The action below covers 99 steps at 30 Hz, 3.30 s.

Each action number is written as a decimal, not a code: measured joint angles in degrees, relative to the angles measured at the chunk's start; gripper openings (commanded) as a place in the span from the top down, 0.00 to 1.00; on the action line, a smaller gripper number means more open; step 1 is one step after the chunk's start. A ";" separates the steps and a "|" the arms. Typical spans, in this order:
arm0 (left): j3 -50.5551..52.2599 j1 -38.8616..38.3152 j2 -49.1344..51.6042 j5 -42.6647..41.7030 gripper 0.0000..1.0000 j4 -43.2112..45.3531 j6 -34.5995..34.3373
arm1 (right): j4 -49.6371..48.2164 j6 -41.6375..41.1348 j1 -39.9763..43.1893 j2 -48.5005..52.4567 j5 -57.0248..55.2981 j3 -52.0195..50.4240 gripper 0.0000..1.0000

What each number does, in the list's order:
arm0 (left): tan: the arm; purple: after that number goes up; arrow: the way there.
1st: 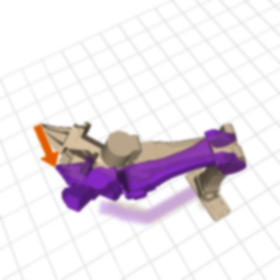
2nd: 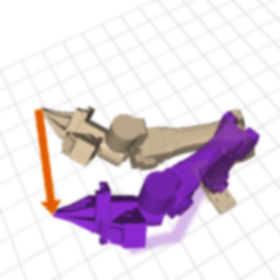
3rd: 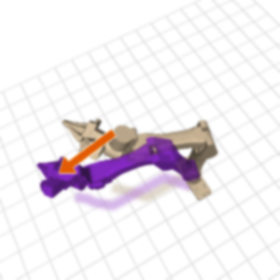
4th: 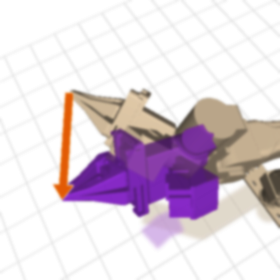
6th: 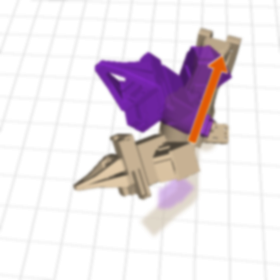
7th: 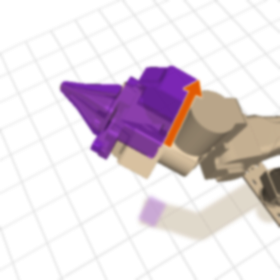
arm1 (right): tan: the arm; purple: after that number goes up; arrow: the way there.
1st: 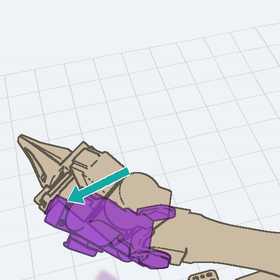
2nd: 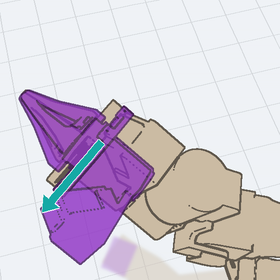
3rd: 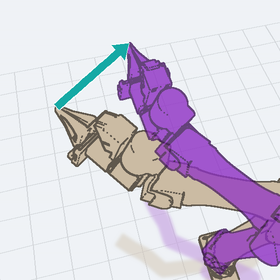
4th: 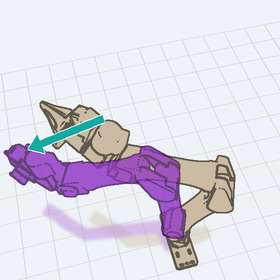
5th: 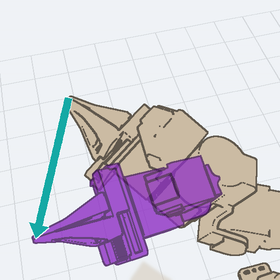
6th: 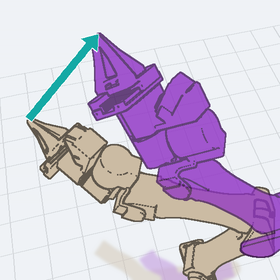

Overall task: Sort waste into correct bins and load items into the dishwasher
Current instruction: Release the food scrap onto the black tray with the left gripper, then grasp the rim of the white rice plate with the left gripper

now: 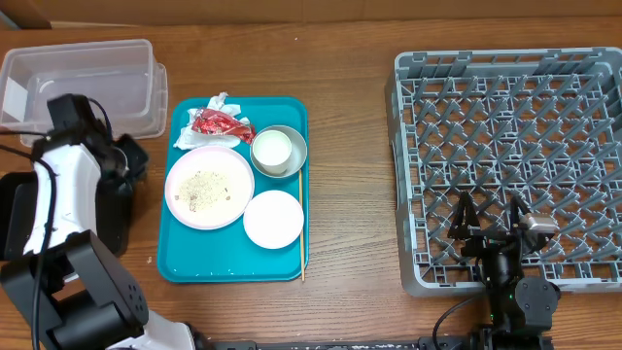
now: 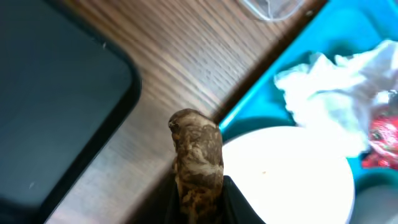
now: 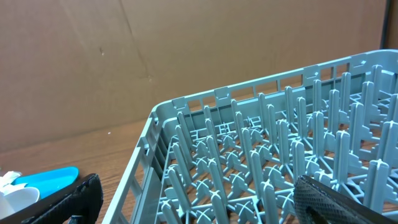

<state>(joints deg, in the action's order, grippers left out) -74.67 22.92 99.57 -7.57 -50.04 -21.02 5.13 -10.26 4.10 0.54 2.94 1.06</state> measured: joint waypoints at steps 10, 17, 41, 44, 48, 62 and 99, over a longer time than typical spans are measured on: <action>-7.78 8.70 0.09 0.11 0.86 -5.79 -2.47 | 0.00 0.00 0.00 0.00 0.02 0.00 0.00; -4.31 18.27 0.11 0.63 0.00 -3.80 -6.19 | -0.02 0.00 0.00 0.00 0.00 0.00 0.00; -0.68 6.64 0.11 -31.95 0.31 -9.16 13.77 | -0.02 0.00 0.00 0.00 0.02 0.00 0.00; -0.68 0.09 0.11 -33.83 0.35 -8.79 16.68 | -0.02 0.02 0.00 0.00 0.02 0.00 0.00; -0.68 -9.22 0.11 -33.40 0.48 -6.97 18.05 | 0.00 0.00 0.00 0.00 0.00 0.00 0.00; 0.02 -36.37 0.11 1.18 0.96 -0.46 -3.63 | 0.00 0.02 0.00 0.00 0.00 0.00 0.00; 11.43 -39.67 0.11 7.21 0.61 1.51 -11.37 | 0.00 -0.02 0.00 0.00 0.00 0.00 0.00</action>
<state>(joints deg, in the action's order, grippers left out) -63.24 -16.75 99.68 -0.36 -48.53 -32.38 5.13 -10.28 4.10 0.54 2.94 1.06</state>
